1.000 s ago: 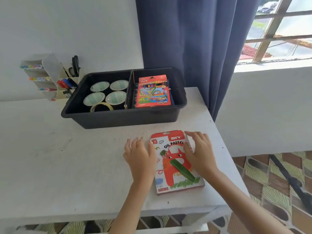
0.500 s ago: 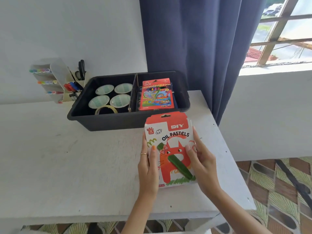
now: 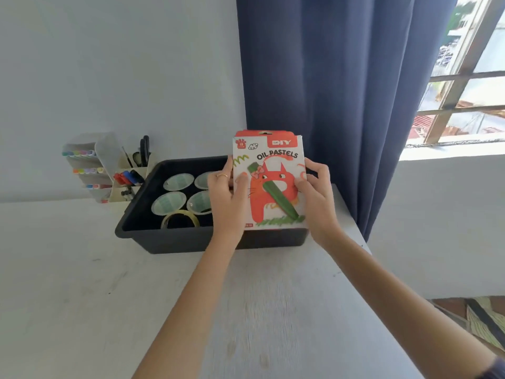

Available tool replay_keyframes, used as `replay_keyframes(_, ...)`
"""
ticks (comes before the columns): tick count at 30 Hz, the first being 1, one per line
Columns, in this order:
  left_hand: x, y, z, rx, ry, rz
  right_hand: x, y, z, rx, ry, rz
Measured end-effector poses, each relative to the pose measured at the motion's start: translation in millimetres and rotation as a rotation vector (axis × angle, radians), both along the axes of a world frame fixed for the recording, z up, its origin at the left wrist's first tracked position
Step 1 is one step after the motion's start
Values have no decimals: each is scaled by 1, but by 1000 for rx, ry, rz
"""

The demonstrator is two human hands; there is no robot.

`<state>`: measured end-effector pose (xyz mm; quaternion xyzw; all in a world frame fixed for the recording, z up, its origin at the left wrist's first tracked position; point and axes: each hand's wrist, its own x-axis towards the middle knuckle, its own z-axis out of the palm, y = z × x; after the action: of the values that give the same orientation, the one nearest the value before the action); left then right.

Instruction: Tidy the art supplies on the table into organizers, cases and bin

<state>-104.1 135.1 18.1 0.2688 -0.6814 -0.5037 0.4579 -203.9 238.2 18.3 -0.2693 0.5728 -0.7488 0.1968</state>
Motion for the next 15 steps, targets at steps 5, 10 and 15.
replay_keyframes(5,-35,-36,-15,30,-82,-30,-41,-45,-11,277,153,-161)
replay_keyframes(10,-55,-56,-39,46,-224,-5,-66,-69,-36,508,297,-128)
replay_keyframes(15,-66,-75,-55,36,-510,31,-75,-84,-54,838,461,5)
